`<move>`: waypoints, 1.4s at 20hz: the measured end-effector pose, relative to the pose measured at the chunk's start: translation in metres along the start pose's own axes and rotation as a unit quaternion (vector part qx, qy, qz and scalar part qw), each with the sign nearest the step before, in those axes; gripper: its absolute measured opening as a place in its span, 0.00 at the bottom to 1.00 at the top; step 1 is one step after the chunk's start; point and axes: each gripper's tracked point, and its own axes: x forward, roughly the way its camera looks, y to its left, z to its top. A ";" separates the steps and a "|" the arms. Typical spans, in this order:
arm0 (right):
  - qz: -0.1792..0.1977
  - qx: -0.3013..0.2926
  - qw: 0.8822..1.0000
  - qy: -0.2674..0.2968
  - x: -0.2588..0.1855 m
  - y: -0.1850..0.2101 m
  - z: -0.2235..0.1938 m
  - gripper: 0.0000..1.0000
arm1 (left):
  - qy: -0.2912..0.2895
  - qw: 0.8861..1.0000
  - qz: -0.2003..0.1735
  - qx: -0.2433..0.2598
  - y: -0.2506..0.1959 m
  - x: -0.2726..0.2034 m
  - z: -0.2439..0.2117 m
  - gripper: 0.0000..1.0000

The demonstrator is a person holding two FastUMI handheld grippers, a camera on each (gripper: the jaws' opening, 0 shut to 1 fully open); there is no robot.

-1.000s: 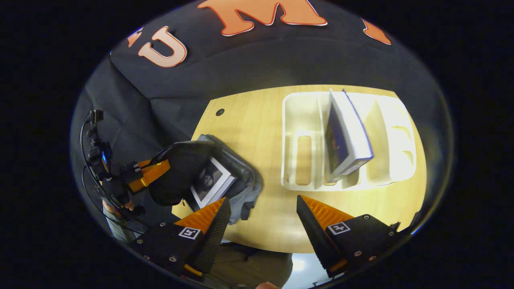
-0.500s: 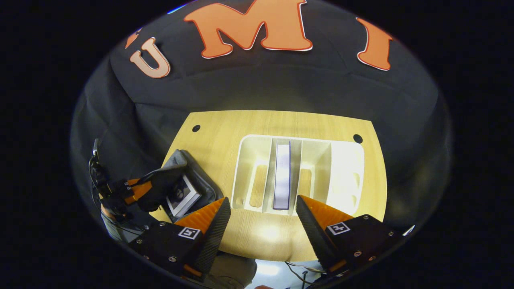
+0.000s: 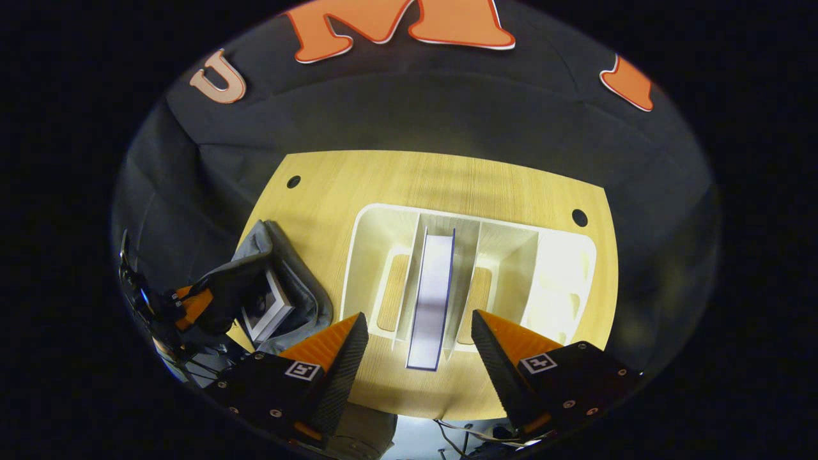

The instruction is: Open the schoolbag, grab two books from the bookshelf and put them into the schoolbag.

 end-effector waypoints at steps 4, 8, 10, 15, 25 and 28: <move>-0.002 0.033 0.999 0.035 0.037 -0.011 -0.001 0.88 | 0.006 1.000 0.011 -0.003 0.000 -0.002 -0.002 0.07; -0.010 0.054 0.997 0.059 0.055 -0.013 -0.007 0.46 | 0.010 1.000 0.017 -0.001 0.003 -0.003 -0.003 0.08; -0.025 0.049 0.997 0.054 0.057 -0.019 -0.009 0.39 | 0.010 1.000 0.016 0.000 0.002 -0.004 -0.004 0.08; -0.029 0.067 0.996 0.046 0.030 -0.020 -0.015 0.31 | 0.009 1.000 0.008 0.001 -0.002 -0.005 -0.005 0.08; -0.008 0.110 0.993 -0.029 -0.073 -0.008 -0.027 0.30 | 0.001 1.000 -0.022 0.022 0.000 -0.005 -0.006 0.07; -0.012 0.116 0.991 -0.059 -0.101 -0.003 -0.029 0.30 | -0.001 0.999 -0.031 0.027 0.001 -0.005 -0.006 0.07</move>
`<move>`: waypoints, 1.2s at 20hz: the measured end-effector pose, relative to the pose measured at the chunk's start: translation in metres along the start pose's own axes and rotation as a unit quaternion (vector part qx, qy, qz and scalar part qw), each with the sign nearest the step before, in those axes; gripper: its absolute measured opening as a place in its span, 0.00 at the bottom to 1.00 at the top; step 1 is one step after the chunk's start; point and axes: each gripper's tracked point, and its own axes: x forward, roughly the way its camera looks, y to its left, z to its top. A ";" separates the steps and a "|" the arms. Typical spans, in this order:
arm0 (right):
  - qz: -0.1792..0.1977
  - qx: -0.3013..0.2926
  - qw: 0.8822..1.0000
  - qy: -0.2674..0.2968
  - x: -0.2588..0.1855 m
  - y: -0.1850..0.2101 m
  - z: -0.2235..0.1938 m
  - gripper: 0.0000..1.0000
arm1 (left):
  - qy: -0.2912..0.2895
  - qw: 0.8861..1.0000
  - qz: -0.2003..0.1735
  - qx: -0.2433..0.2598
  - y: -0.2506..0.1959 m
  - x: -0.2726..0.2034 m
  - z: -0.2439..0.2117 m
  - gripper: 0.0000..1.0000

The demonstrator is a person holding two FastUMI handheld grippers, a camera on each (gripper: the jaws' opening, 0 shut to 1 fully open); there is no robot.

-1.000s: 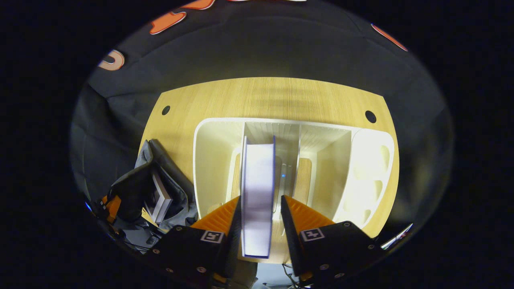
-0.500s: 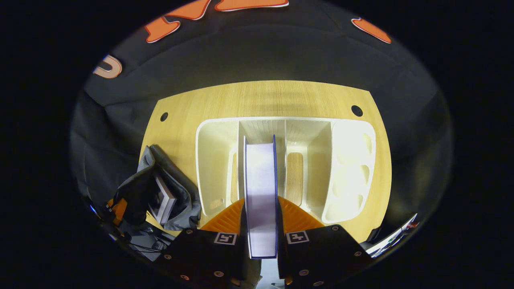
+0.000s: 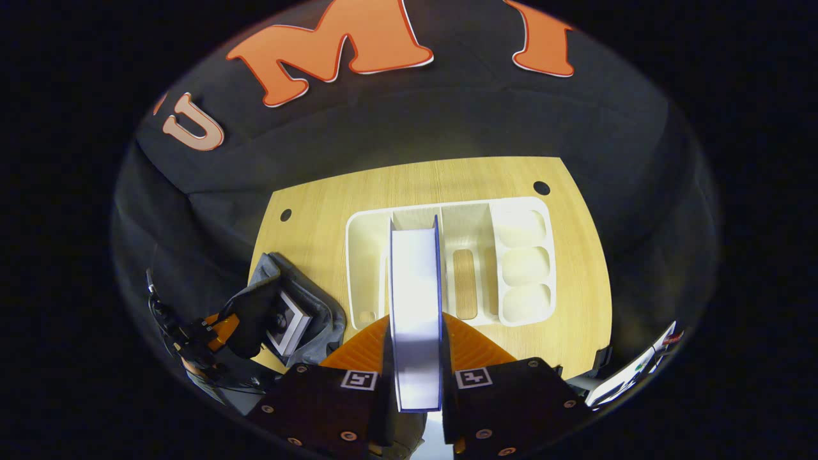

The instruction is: Open the schoolbag, grab two books from the bookshelf and put them into the schoolbag.

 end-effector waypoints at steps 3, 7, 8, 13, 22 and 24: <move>0.031 0.021 0.999 -0.019 -0.024 0.009 -0.007 0.30 | -0.004 1.000 -0.006 0.005 0.004 0.001 0.000 0.08; 0.041 0.040 0.998 -0.039 -0.028 0.010 -0.024 0.30 | -0.006 1.000 -0.012 0.013 0.006 0.000 0.002 0.07; 0.058 0.051 0.996 -0.040 -0.030 0.016 -0.028 0.29 | -0.006 1.000 -0.012 0.015 0.007 0.000 0.002 0.07; 0.118 0.102 0.986 -0.051 -0.030 0.038 -0.047 0.29 | -0.008 0.999 -0.016 0.028 0.012 -0.004 0.003 0.08; 0.189 0.144 0.970 -0.054 -0.010 0.095 -0.092 0.28 | -0.016 0.999 -0.028 0.041 0.025 -0.007 0.012 0.07; 0.210 0.148 0.965 -0.049 0.000 0.116 -0.098 0.28 | -0.019 0.998 -0.031 0.046 0.027 -0.008 0.014 0.07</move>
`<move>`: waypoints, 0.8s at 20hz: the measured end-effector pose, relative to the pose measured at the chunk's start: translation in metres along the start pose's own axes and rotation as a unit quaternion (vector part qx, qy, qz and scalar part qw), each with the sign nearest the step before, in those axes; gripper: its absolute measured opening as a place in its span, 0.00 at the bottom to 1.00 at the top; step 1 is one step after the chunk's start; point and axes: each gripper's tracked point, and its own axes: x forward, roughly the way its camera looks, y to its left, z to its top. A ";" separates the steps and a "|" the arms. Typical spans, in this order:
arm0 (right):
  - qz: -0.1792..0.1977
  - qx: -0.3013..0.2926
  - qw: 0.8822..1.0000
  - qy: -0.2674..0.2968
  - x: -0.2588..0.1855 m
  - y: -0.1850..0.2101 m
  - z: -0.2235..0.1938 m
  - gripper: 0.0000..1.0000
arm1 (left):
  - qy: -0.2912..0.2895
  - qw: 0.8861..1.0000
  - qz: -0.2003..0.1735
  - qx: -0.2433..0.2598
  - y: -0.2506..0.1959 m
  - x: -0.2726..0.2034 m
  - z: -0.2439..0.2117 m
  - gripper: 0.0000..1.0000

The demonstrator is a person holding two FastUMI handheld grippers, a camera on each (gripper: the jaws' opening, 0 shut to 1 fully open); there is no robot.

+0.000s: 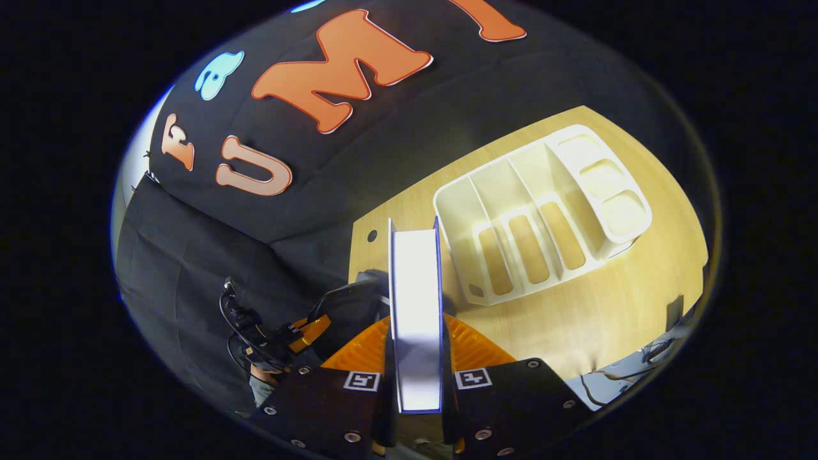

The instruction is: Open the schoolbag, grab two books from the bookshelf and put them into the schoolbag.

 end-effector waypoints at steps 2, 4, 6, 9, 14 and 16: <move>0.017 0.005 1.000 0.010 0.014 0.010 -0.017 0.28 | -0.004 1.000 0.000 0.008 0.002 -0.001 0.004 0.07; 0.028 0.015 0.999 0.020 0.030 0.015 -0.033 0.28 | -0.011 1.000 -0.002 0.012 0.003 -0.003 0.009 0.07; 0.038 0.025 0.999 0.029 0.044 0.021 -0.048 0.28 | -0.018 1.000 -0.003 0.013 0.003 -0.004 0.012 0.07; 0.055 0.048 0.997 0.033 0.063 0.030 -0.061 0.28 | -0.029 1.000 -0.008 0.005 0.006 -0.007 0.017 0.07; 0.074 0.078 0.993 0.049 0.098 0.035 -0.086 0.28 | -0.042 0.999 -0.013 -0.003 0.012 -0.013 0.026 0.07; 0.082 0.090 0.991 0.051 0.110 0.037 -0.092 0.28 | -0.046 0.999 -0.019 -0.008 0.012 -0.015 0.029 0.05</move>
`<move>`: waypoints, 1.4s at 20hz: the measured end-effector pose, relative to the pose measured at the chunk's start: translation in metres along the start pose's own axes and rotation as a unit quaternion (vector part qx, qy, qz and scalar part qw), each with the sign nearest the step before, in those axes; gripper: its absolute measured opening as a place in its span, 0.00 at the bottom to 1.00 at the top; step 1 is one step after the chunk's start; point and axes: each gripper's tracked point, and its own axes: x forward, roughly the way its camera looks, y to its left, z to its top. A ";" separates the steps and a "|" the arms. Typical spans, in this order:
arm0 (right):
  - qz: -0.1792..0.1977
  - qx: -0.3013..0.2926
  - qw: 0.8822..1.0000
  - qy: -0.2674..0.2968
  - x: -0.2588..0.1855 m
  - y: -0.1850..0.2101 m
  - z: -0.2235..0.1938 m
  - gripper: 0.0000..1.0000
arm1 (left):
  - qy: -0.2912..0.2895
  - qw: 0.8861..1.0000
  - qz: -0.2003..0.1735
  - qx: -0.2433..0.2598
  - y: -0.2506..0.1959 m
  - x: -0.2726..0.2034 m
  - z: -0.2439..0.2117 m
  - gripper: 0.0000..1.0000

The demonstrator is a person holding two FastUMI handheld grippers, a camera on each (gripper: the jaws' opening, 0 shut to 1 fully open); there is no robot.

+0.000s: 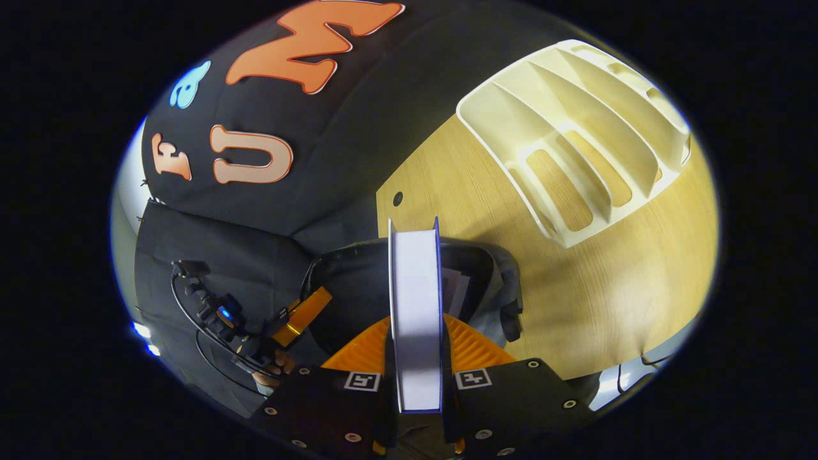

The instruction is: Open the schoolbag, grab two books from the bookshelf and put them into the schoolbag.

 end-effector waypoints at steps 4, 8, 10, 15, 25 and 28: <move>-0.034 -0.003 0.999 0.010 0.032 -0.027 -0.018 0.28 | -0.003 1.000 -0.008 0.006 -0.003 0.000 0.007 0.07; -0.001 0.043 0.999 0.012 0.054 -0.024 -0.028 0.28 | -0.002 1.000 -0.011 0.009 -0.009 0.001 0.007 0.05; 0.010 0.054 0.999 0.001 0.073 -0.017 -0.026 0.28 | -0.002 1.000 -0.012 0.007 -0.010 0.000 0.005 0.07; 0.026 0.045 0.999 -0.004 0.113 0.004 -0.033 0.28 | -0.002 1.000 -0.016 0.008 -0.017 0.001 0.004 0.07; 0.018 0.012 1.000 -0.020 0.172 0.000 -0.039 0.30 | 0.003 0.999 -0.040 0.024 -0.051 -0.004 0.001 0.05; 0.012 0.003 1.000 -0.014 0.186 0.000 -0.048 0.30 | 0.004 0.999 -0.046 0.025 -0.064 -0.002 0.001 0.07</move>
